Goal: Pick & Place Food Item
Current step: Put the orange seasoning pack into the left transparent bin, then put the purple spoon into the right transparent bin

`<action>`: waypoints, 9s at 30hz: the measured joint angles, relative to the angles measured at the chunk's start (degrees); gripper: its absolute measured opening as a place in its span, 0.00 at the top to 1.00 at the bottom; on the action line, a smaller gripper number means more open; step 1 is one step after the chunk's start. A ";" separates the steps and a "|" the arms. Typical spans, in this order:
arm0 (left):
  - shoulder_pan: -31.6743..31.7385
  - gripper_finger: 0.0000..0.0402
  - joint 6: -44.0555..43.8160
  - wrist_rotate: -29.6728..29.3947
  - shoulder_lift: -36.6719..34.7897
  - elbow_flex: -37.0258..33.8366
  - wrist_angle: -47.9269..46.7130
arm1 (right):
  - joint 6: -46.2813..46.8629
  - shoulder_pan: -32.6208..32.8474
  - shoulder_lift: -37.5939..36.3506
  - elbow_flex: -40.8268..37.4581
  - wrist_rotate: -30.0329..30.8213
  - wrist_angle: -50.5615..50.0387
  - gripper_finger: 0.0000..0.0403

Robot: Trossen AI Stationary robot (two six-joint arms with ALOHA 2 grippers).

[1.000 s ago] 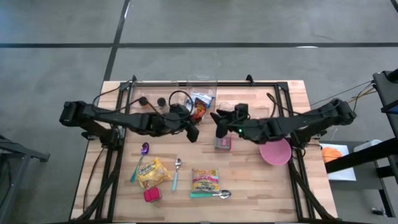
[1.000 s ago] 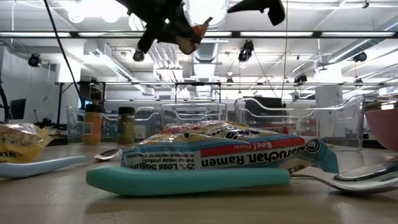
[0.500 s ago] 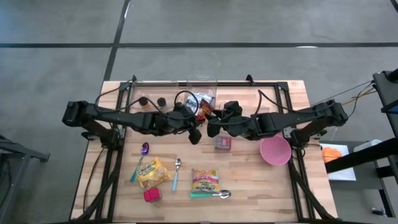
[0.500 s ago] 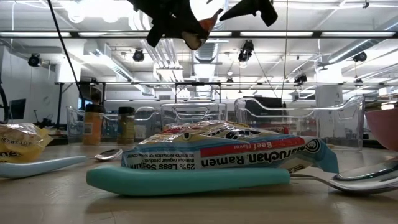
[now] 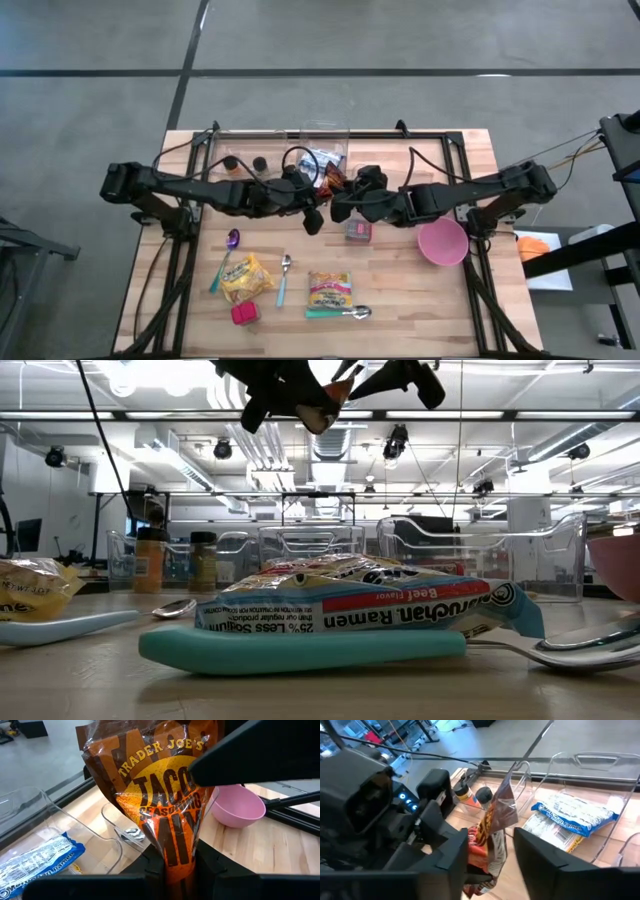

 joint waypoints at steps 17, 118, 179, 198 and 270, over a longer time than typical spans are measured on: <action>0.00 0.64 -0.22 0.33 -0.71 0.00 -0.24 | -6.44 0.04 -0.29 0.08 -1.99 0.16 0.98; 7.59 1.00 -5.04 43.48 -7.07 7.85 -21.82 | -25.89 -4.77 -0.67 0.29 -54.67 4.26 0.68; 62.64 1.00 13.31 21.84 -6.25 -2.21 -43.38 | -27.18 -6.85 -18.33 0.25 -40.35 -20.97 0.45; 62.66 1.00 9.01 20.85 -6.49 -10.56 -36.14 | -27.16 -6.83 -18.33 0.25 -40.46 -20.92 0.45; -17.89 0.71 -57.52 19.15 -24.96 -8.07 -64.94 | -28.62 -23.99 -31.03 -15.12 -48.33 -16.22 0.45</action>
